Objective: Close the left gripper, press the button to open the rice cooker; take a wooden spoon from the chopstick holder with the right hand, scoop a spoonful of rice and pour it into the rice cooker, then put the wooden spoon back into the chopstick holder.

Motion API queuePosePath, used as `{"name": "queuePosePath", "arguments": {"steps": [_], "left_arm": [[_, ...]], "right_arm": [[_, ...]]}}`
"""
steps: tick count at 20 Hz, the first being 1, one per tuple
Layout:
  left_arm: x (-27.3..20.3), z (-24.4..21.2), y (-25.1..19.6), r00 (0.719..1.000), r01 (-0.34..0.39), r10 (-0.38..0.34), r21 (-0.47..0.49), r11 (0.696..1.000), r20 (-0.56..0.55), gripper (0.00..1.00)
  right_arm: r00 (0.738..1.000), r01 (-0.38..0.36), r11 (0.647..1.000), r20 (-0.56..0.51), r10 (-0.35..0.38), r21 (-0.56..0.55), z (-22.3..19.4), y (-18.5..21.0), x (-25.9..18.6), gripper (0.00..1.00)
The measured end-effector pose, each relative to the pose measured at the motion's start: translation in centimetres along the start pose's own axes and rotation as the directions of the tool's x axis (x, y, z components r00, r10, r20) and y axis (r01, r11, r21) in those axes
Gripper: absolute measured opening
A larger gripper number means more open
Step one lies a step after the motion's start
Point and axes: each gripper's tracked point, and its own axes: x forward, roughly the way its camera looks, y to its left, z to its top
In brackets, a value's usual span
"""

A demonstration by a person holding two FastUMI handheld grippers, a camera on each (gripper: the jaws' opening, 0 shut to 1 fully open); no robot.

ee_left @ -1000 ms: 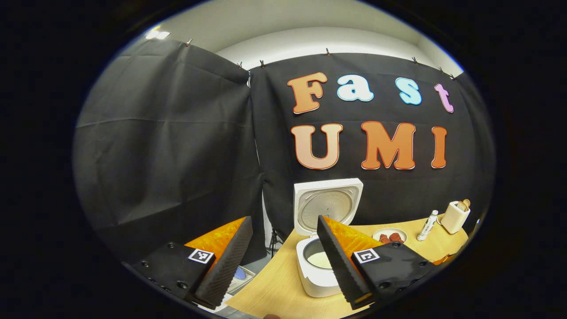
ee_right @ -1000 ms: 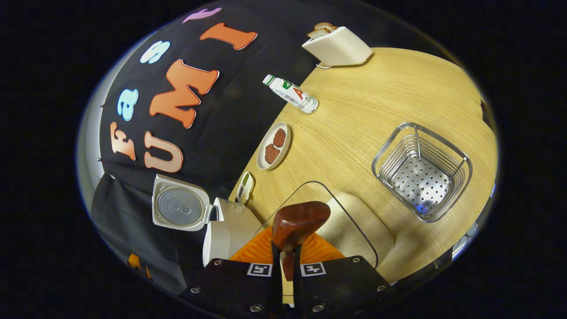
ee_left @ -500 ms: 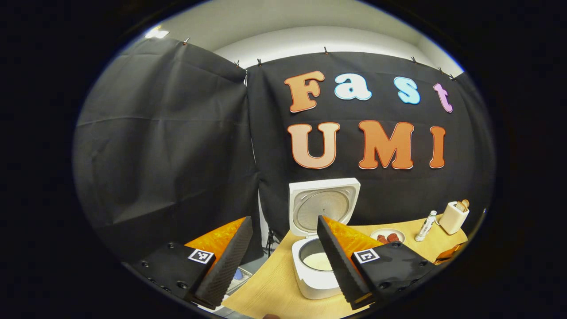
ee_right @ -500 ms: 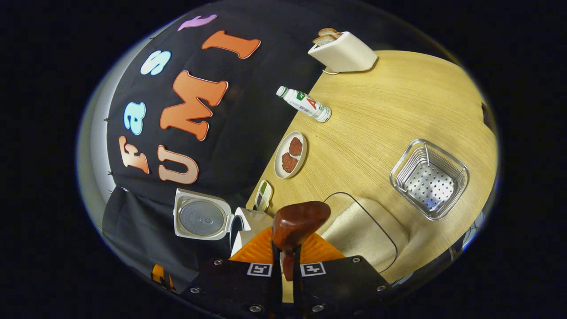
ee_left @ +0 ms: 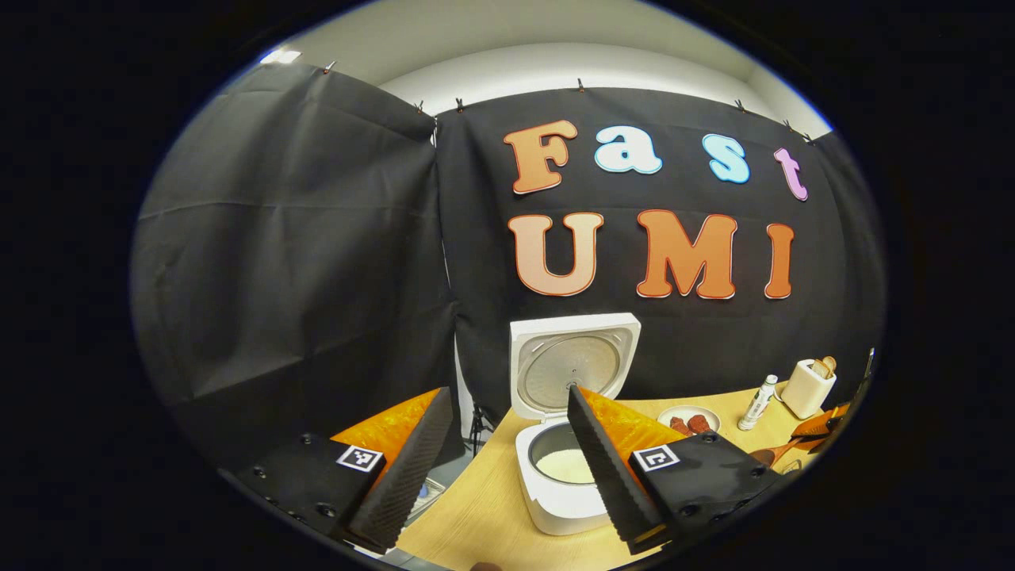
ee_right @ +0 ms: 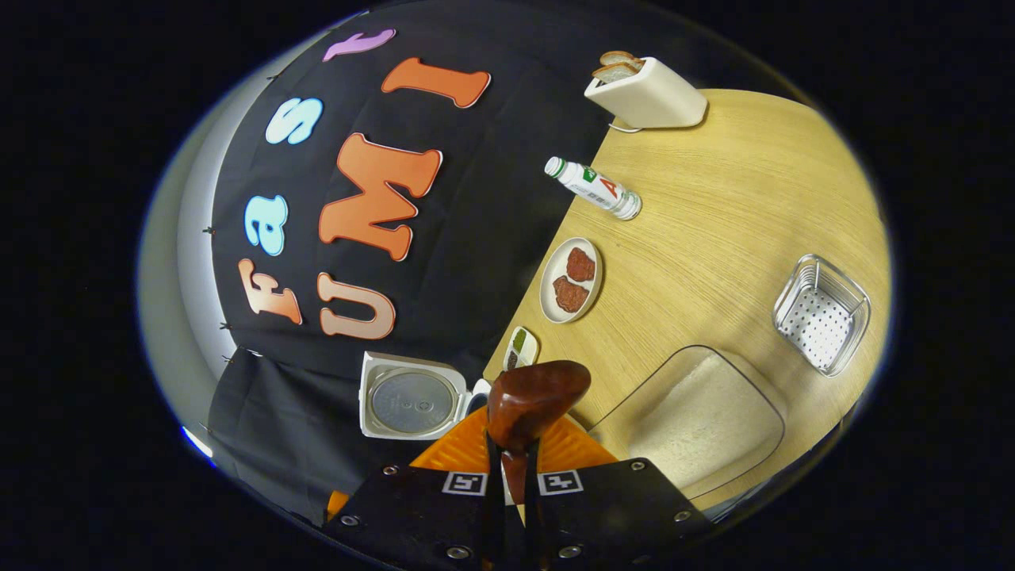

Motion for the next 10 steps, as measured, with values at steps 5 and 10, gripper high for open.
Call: {"name": "queuePosePath", "arguments": {"steps": [5, 10], "left_arm": [[0.2, -0.6, 0.1, 1.0, 0.016, -0.016, -0.005, 1.0, -0.017, 0.99], [0.3, -1.2, -0.1, 0.998, 0.047, -0.047, 0.003, 0.999, -0.031, 0.99]], "right_arm": [[0.998, -0.042, 0.999, -0.039, 0.041, -0.005, -1.0, 3.6, 2.5, 0.09], [0.996, -0.073, 0.996, -0.047, 0.071, -0.05, -1.4, 7.5, 5.2, 0.09]]}}
